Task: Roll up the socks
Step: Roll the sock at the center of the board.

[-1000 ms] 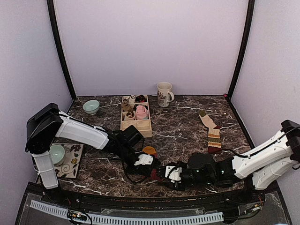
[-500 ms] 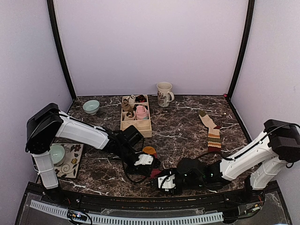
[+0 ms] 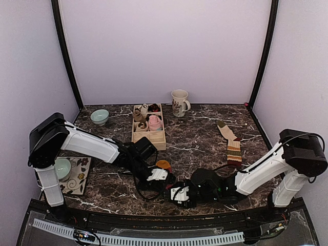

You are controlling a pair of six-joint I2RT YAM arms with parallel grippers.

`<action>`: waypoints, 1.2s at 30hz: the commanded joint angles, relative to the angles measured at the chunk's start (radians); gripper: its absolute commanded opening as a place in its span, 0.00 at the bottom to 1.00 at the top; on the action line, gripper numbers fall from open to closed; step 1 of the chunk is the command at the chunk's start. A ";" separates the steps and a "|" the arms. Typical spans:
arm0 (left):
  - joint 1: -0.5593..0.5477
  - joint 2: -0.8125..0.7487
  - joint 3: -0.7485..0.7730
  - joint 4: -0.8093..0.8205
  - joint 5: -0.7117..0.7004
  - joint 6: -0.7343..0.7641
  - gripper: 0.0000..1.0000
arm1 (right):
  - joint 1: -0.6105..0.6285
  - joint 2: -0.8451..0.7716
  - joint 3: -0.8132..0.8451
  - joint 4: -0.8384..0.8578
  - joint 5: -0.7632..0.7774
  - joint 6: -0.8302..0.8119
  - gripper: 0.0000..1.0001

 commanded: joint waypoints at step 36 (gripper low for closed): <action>0.201 -0.227 -0.138 -0.223 -0.064 -0.046 0.32 | -0.076 0.203 0.096 -0.192 -0.159 0.292 0.00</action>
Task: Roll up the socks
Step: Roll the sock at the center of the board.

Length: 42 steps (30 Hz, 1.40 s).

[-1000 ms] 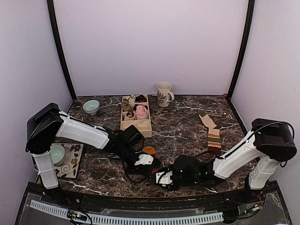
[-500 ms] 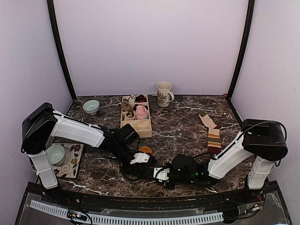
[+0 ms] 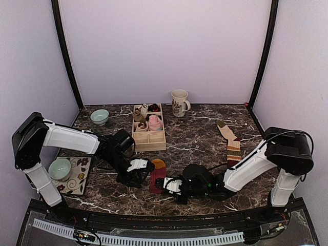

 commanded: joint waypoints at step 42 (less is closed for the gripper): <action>-0.226 -0.086 -0.038 0.066 -0.237 0.023 0.36 | -0.225 0.254 0.229 -0.588 -0.471 0.608 0.00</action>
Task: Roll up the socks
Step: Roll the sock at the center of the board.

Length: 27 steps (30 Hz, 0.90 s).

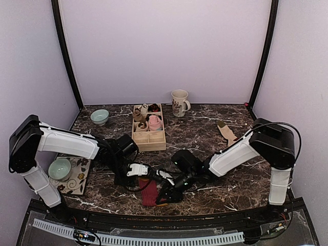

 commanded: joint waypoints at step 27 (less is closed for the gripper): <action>0.097 -0.061 -0.060 0.217 0.299 0.013 0.33 | 0.041 0.022 -0.146 -0.117 0.641 0.360 0.00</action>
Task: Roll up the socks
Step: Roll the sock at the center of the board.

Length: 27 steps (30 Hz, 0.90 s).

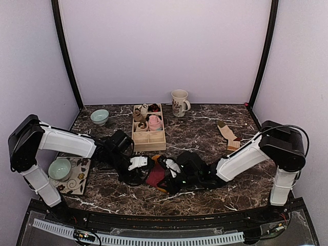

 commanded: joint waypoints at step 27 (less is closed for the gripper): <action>-0.170 -0.034 0.026 0.045 -0.130 0.185 0.38 | -0.130 0.276 -0.040 -0.293 -0.331 0.249 0.00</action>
